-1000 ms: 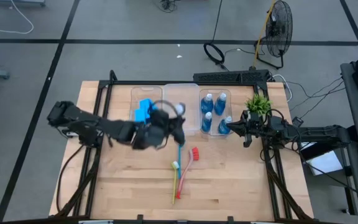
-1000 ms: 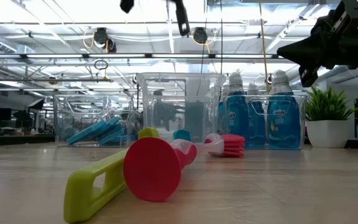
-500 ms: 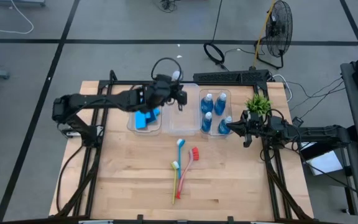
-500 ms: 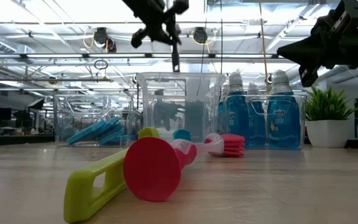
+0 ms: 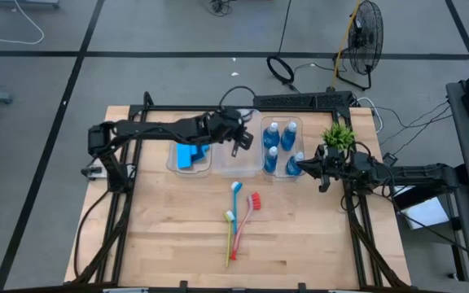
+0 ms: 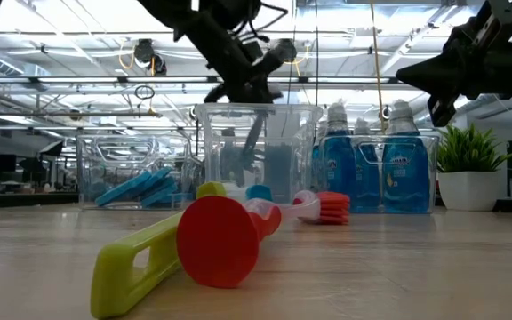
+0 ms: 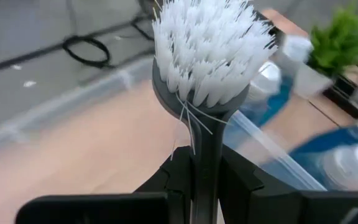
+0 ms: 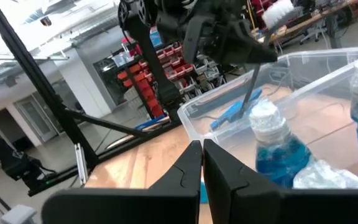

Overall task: Pick & Place Kitchen Sink Supplies
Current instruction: Put the black dishwashing brush into the white bin

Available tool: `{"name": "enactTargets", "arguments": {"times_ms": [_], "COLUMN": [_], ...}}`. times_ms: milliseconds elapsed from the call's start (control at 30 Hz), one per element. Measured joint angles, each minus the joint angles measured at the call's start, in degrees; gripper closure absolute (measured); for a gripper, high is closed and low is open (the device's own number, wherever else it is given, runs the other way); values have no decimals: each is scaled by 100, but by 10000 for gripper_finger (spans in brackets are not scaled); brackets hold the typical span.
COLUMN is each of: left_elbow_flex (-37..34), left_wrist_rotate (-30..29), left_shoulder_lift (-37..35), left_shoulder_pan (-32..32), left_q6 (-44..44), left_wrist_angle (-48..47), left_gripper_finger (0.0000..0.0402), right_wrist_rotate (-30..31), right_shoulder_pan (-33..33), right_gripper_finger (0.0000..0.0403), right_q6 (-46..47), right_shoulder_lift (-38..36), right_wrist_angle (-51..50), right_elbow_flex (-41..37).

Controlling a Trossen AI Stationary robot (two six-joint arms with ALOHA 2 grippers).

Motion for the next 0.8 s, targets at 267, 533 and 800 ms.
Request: {"name": "enactTargets", "arguments": {"times_ms": [267, 533, 800], "left_elbow_flex": [1, 6, 4], "left_wrist_rotate": [423, 428, 425], "left_shoulder_lift": [359, 611, 785], "left_shoulder_pan": [68, 211, 240], "left_q6": [-225, -92, -62], "left_wrist_angle": [-78, -83, 43], "left_gripper_finger": [351, 351, 311], "right_wrist_rotate": [-4, -2, -11], "right_shoulder_pan": [0, 1, 0], "right_gripper_finger": [399, 399, 399], "right_q6": [250, 222, 209], "right_shoulder_lift": [16, 17, 16], "right_wrist_angle": [7, 0, 16], "right_elbow_flex": [0, 0, 0]}}
